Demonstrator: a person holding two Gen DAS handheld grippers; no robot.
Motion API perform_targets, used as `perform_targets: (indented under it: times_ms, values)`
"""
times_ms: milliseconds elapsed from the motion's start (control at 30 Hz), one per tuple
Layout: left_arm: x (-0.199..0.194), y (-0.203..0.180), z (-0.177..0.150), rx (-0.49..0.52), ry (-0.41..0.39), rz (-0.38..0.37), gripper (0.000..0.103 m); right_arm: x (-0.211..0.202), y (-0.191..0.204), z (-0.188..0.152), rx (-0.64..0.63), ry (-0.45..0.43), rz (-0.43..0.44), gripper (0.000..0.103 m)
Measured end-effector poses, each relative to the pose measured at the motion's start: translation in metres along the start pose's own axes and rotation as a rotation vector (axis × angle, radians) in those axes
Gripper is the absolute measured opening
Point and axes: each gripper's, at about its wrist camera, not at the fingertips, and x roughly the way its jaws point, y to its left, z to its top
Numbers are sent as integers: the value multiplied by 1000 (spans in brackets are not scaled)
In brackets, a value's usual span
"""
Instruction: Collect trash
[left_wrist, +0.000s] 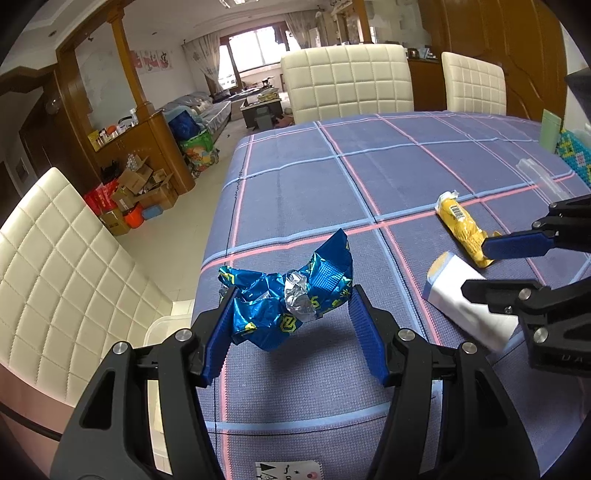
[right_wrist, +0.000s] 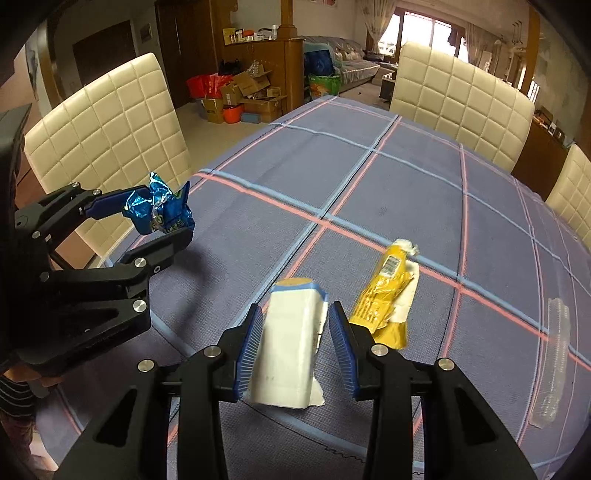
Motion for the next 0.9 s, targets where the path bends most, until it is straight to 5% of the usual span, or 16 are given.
perform_targets:
  times_ms: [300, 900]
  values:
    - [5, 1, -5, 2, 17, -2, 61, 22, 8, -6, -14, 67, -11, 37]
    - [-6, 52, -12, -75, 0, 75, 61, 19, 66, 34, -130, -7, 18, 33]
